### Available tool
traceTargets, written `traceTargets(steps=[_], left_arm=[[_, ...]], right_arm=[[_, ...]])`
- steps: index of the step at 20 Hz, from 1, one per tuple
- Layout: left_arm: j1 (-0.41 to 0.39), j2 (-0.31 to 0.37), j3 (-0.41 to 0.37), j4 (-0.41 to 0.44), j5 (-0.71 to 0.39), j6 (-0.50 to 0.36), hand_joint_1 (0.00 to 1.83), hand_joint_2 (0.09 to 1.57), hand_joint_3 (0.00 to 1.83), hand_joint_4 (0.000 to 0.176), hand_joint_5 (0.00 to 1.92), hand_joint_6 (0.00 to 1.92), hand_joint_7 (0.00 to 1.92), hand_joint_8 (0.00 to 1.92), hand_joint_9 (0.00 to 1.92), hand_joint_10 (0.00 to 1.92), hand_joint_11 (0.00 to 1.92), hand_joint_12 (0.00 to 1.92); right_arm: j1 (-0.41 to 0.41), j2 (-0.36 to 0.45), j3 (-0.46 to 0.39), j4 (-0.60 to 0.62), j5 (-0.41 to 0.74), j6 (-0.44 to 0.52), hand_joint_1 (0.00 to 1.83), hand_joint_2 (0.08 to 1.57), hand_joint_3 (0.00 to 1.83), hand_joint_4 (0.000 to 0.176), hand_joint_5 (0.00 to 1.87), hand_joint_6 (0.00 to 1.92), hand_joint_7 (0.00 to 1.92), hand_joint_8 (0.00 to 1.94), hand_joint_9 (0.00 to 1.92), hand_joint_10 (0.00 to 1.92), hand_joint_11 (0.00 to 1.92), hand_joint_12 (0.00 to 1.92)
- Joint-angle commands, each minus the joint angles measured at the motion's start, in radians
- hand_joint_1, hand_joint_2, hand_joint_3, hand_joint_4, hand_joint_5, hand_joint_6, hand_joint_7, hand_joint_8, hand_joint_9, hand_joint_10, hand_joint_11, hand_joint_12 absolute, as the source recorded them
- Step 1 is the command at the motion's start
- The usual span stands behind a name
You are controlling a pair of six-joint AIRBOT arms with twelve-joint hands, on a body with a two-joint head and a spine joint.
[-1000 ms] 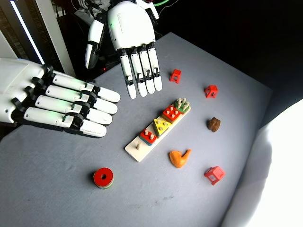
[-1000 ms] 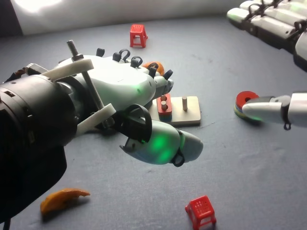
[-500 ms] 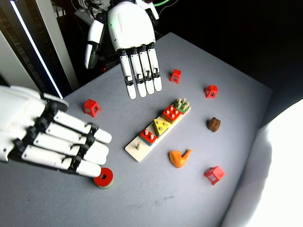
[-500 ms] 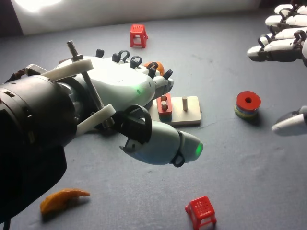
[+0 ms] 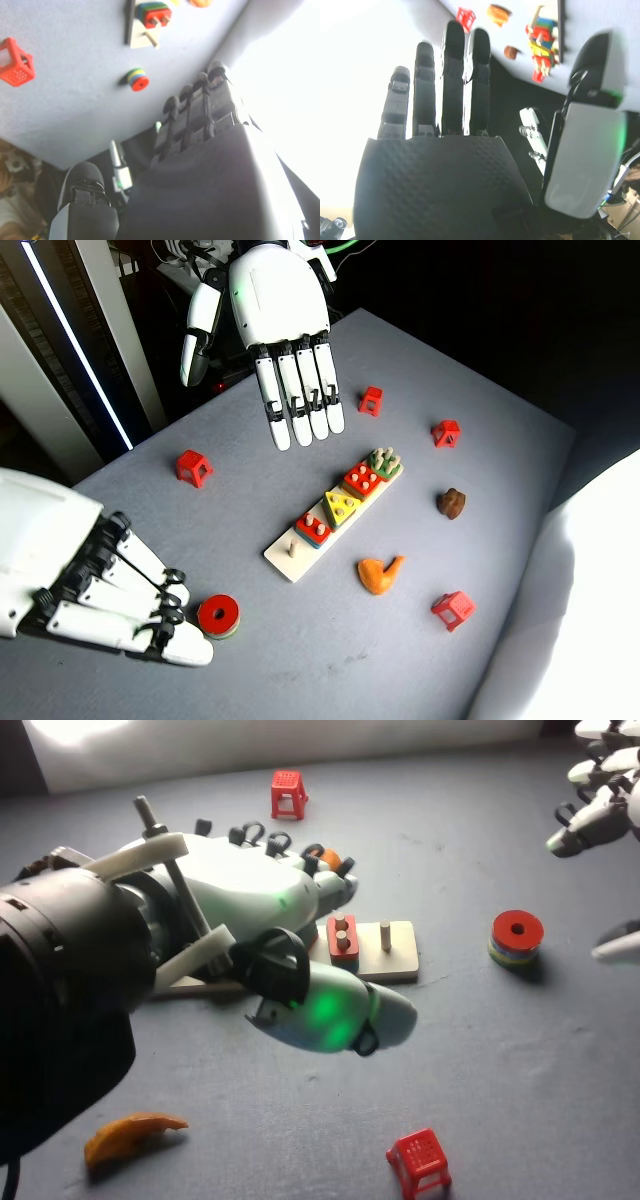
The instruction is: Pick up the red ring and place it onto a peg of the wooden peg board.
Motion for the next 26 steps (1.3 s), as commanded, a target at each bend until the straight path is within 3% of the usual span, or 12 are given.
traceTargets(steps=[1, 4, 8, 14, 15, 16, 18, 20, 21, 22, 26], left_arm=[[-0.010, 0.005, 0.003, 0.061, -0.015, -0.001, 0.00, 1.09, 0.00, 0.000, 0.02, 0.00, 0.01, 0.00, 0.00, 0.00, 0.00, 0.00], [-0.010, 0.004, 0.014, 0.057, 0.010, -0.009, 0.00, 1.10, 0.00, 0.000, 0.04, 0.01, 0.01, 0.00, 0.01, 0.00, 0.01, 0.00], [-0.009, 0.004, 0.007, 0.065, 0.044, -0.034, 0.00, 1.10, 0.00, 0.000, 0.06, 0.01, 0.04, 0.01, 0.03, 0.01, 0.03, 0.01], [-0.011, 0.004, -0.011, 0.066, 0.081, -0.056, 0.00, 1.10, 0.00, 0.000, 0.07, 0.01, 0.05, 0.01, 0.03, 0.01, 0.03, 0.01], [-0.011, 0.004, -0.012, 0.070, 0.081, -0.060, 0.00, 1.09, 0.00, 0.000, 0.06, 0.01, 0.04, 0.01, 0.02, 0.00, 0.02, 0.01], [-0.011, 0.004, -0.012, 0.072, 0.081, -0.060, 0.00, 1.09, 0.00, 0.000, 0.05, 0.00, 0.04, 0.00, 0.02, 0.00, 0.02, 0.01], [-0.011, 0.004, -0.013, 0.073, 0.081, -0.060, 0.00, 1.09, 0.00, 0.000, 0.05, 0.01, 0.03, 0.00, 0.01, 0.00, 0.01, 0.01], [-0.011, 0.004, -0.013, 0.076, 0.082, -0.059, 0.00, 1.09, 0.00, 0.000, 0.05, 0.01, 0.03, 0.00, 0.02, 0.01, 0.03, 0.02], [-0.011, 0.004, -0.013, 0.078, 0.082, -0.059, 0.00, 1.10, 0.00, 0.000, 0.05, 0.01, 0.03, 0.00, 0.02, 0.01, 0.03, 0.02], [-0.011, 0.004, -0.013, 0.079, 0.082, -0.058, 0.00, 1.10, 0.00, 0.000, 0.06, 0.01, 0.04, 0.00, 0.02, 0.01, 0.03, 0.02], [-0.012, 0.004, -0.014, 0.082, 0.081, -0.056, 0.00, 1.11, 0.01, 0.000, 0.06, 0.01, 0.04, 0.00, 0.02, 0.01, 0.01, 0.01]], right_arm=[[0.014, -0.002, 0.015, -0.012, 0.110, -0.008, 0.73, 0.86, 0.04, 0.000, 0.70, 0.02, 0.73, 0.02, 0.37, 0.02, 0.00, 0.00], [0.015, -0.064, 0.086, -0.012, 0.133, -0.015, 0.71, 0.88, 0.05, 0.002, 0.66, 0.00, 0.68, 0.00, 0.29, 0.00, 0.00, 0.00], [0.010, -0.148, 0.174, -0.013, 0.151, -0.015, 0.76, 0.89, 0.04, 0.000, 0.63, 0.00, 0.66, 0.00, 0.33, 0.02, 0.00, 0.00], [-0.033, -0.256, 0.256, 0.041, 0.162, -0.025, 1.04, 0.83, 0.01, 0.000, 0.69, 0.02, 0.75, 0.03, 0.45, 0.06, 0.02, 0.01], [-0.038, -0.264, 0.258, 0.085, 0.151, -0.035, 1.07, 0.84, 0.00, 0.000, 0.68, 0.01, 0.76, 0.01, 0.49, 0.02, 0.00, 0.29], [-0.045, -0.272, 0.261, 0.112, 0.136, -0.040, 1.10, 0.86, 0.01, 0.000, 0.66, 0.01, 0.75, 0.00, 0.48, 0.01, 0.00, 0.45], [-0.058, -0.288, 0.266, 0.130, 0.116, -0.040, 1.13, 0.86, 0.01, 0.000, 0.66, 0.01, 0.73, 0.00, 0.34, 0.02, 0.00, 0.06], [-0.064, -0.297, 0.268, 0.144, 0.107, -0.040, 1.18, 0.86, 0.01, 0.000, 0.68, 0.01, 0.67, 0.00, 0.28, 0.00, 0.00, 0.01], [-0.064, -0.299, 0.270, 0.154, 0.102, -0.040, 1.16, 0.87, 0.01, 0.008, 0.67, 0.01, 0.66, 0.00, 0.26, 0.00, 0.00, 0.00], [-0.065, -0.302, 0.274, 0.166, 0.096, -0.040, 1.17, 0.87, 0.01, 0.000, 0.67, 0.01, 0.65, 0.00, 0.28, 0.01, 0.00, 0.00], [-0.081, -0.317, 0.281, 0.186, 0.084, -0.051, 1.19, 0.88, 0.01, 0.002, 0.66, 0.00, 0.63, 0.00, 0.29, 0.01, 0.05, 0.03]])
